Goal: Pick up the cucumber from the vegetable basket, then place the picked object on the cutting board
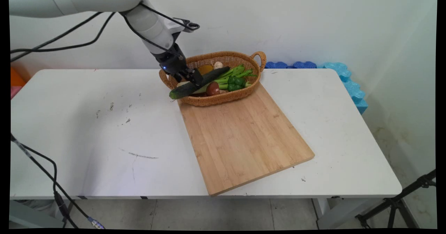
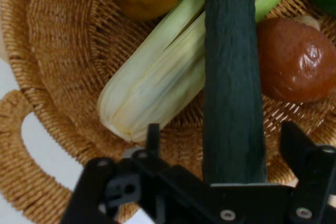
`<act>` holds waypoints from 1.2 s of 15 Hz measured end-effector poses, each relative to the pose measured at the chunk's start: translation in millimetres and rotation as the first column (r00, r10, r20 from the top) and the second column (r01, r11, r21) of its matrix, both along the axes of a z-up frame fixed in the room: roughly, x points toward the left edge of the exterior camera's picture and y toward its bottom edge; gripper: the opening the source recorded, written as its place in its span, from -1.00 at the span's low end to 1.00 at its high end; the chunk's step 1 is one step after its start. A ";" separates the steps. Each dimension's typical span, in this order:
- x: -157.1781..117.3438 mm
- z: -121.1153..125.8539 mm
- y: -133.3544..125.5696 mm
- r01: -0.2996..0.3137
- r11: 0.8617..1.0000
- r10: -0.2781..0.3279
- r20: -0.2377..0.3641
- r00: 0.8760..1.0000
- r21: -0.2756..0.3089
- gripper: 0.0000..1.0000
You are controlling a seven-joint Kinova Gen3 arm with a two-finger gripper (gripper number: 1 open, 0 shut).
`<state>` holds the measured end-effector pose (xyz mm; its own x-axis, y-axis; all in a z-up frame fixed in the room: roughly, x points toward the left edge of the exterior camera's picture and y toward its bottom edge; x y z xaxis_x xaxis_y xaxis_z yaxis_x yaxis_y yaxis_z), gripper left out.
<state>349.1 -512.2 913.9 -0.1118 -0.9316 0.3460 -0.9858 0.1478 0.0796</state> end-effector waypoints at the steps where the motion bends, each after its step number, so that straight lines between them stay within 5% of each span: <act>1: -1.3 -2.8 -2.7 -0.001 1.000 0.001 0.000 1.000 0.003 -1.00; 11: -11.4 0.3 -13.9 0.012 1.000 -0.012 -0.010 1.000 -0.002 -1.00; 18: -8.8 76.3 -1.2 0.097 0.989 -0.099 -0.015 0.995 -0.115 -1.00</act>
<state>340.3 -513.3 990.2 -0.1925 -0.8708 0.4524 -0.9644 0.2531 0.0767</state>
